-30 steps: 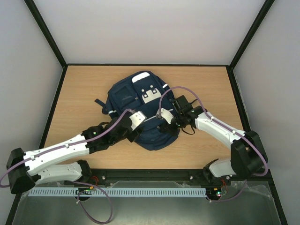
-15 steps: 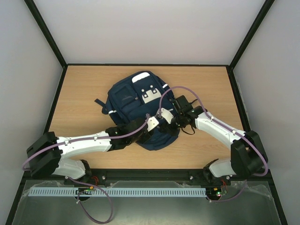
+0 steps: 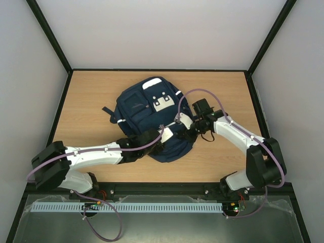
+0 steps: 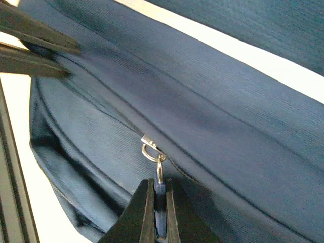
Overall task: Pack the student bag
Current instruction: Zip the student bag at the center of the board.
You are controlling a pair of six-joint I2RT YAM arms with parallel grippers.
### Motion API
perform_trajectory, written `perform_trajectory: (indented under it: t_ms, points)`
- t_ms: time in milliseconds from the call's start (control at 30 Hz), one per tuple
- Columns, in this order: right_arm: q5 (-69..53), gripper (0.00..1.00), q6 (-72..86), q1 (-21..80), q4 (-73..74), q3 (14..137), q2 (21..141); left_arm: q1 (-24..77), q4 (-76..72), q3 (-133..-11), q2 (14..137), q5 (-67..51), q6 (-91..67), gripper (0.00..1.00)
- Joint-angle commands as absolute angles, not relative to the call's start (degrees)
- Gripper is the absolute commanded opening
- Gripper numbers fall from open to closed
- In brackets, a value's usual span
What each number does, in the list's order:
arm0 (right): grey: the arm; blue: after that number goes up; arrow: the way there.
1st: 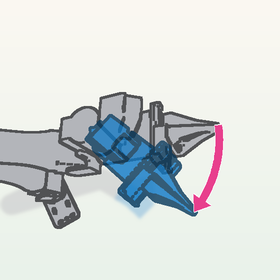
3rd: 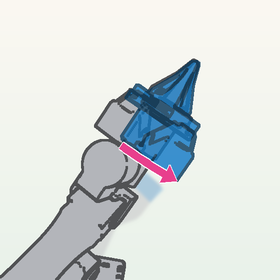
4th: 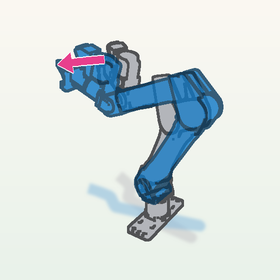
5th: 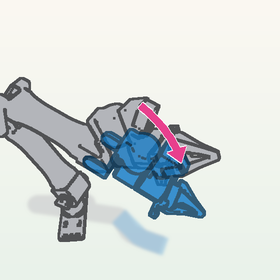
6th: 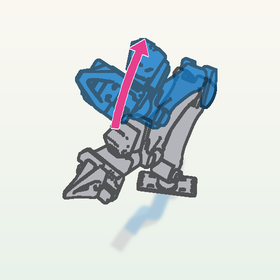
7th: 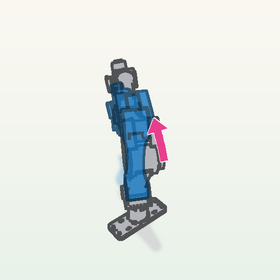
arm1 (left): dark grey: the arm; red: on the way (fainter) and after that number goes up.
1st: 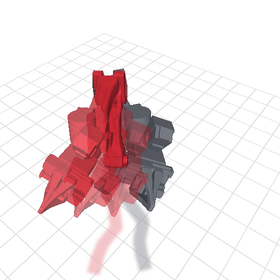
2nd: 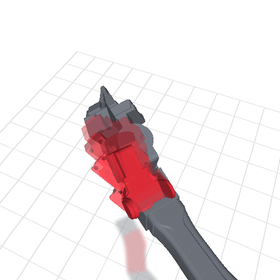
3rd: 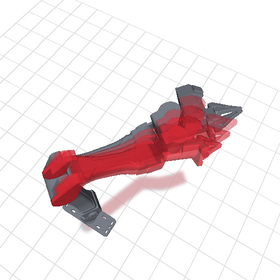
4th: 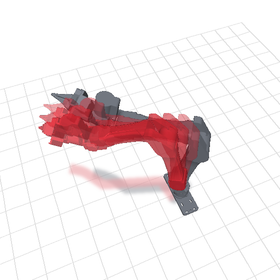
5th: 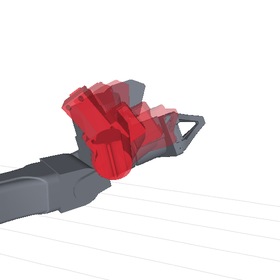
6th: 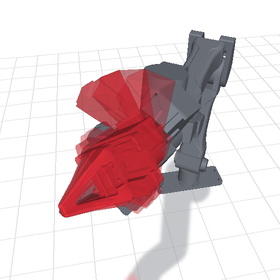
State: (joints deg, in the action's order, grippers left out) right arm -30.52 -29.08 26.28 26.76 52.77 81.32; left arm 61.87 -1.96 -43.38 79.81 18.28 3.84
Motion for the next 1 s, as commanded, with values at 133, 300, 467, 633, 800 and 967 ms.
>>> perform_trajectory:
  t_ms: [133,300,467,633,800,967]
  points:
    - [-27.3,0.01,-40.1,18.6,37.5,56.9,89.0,63.6,4.3,-39.6,73.2,21.8,-0.5,0.02]
    - [-25.5,0.01,-41.7,15.8,36.8,58.9,92.5,65.4,7.6,-39.4,72.0,21.0,-1.0,0.02]
    - [-23.8,0.01,-41.7,14.7,34.7,62.0,96.8,67.9,10.4,-39.0,72.0,22.3,-1.1,0.02]
    - [-22.3,0.01,-41.8,14.4,34.1,64.6,99.7,68.7,11.6,-38.5,70.7,23.3,-1.6,0.02]
    - [-21.0,0.01,-43.6,13.7,35.0,66.0,100.0,69.1,12.1,-38.3,70.8,23.2,-1.3,0.02]
    - [-19.5,0.01,-44.7,11.5,34.4,67.9,99.5,69.9,12.1,-38.4,72.3,22.6,-0.5,0.02]
